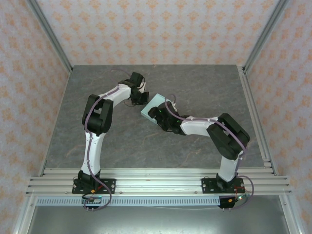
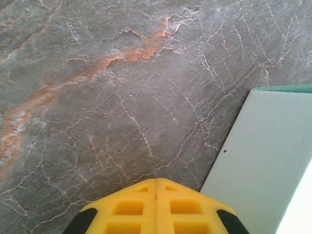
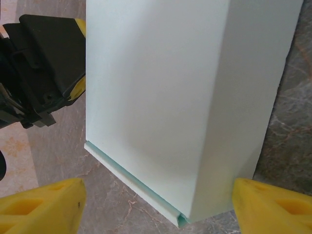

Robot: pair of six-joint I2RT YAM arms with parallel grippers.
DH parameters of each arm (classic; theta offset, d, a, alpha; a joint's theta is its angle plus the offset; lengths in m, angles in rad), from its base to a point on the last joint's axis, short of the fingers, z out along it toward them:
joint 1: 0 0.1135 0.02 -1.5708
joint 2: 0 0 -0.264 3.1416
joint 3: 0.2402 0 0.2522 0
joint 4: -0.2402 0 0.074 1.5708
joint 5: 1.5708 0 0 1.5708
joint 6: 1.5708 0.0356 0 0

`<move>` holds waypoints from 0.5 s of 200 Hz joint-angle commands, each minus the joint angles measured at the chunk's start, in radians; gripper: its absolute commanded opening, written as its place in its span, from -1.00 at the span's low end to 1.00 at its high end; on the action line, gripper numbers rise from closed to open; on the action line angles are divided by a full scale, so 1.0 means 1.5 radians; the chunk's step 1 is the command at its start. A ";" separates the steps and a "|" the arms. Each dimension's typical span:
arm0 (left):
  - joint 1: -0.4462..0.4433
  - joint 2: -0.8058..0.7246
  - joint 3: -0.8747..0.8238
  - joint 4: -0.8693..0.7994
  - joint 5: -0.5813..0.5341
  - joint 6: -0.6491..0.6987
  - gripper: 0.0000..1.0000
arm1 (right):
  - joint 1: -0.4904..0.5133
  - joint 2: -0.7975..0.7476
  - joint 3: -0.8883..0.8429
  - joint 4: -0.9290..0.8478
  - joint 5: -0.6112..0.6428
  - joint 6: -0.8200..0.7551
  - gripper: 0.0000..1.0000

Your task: Fold the paper box

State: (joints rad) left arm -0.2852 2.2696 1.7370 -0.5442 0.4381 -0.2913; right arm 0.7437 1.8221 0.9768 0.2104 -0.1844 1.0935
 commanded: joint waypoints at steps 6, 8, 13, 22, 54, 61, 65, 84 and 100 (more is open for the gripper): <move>0.007 0.004 -0.026 -0.018 -0.009 -0.008 -1.00 | 0.004 0.021 0.024 0.012 -0.001 0.014 0.58; 0.007 0.004 -0.028 -0.017 -0.008 -0.008 -1.00 | 0.004 0.023 0.026 0.012 -0.001 0.014 0.58; 0.006 0.004 -0.033 -0.013 -0.007 -0.010 -1.00 | 0.004 0.027 0.028 0.015 -0.004 0.014 0.58; 0.005 0.004 -0.042 -0.007 -0.006 -0.013 -1.00 | 0.004 0.035 0.035 0.011 -0.006 0.015 0.58; -0.001 0.004 -0.083 0.019 -0.004 -0.025 -1.00 | 0.004 0.056 0.049 0.021 -0.009 0.022 0.56; -0.002 0.004 -0.096 0.029 -0.002 -0.030 -1.00 | 0.002 0.059 0.050 0.026 -0.009 0.025 0.54; -0.002 0.003 -0.103 0.036 0.000 -0.033 -1.00 | 0.002 0.060 0.052 0.028 -0.008 0.027 0.53; -0.007 0.004 -0.128 0.056 0.006 -0.045 -1.00 | 0.002 0.069 0.066 0.027 -0.008 0.030 0.47; -0.014 0.009 -0.136 0.058 -0.001 -0.049 -1.00 | 0.002 0.079 0.082 0.024 -0.013 0.030 0.40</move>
State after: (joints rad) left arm -0.2787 2.2253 1.6066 -0.3851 0.4675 -0.3515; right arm 0.7437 1.8854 1.0370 0.1837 -0.1925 1.1286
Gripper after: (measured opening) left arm 0.043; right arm 0.720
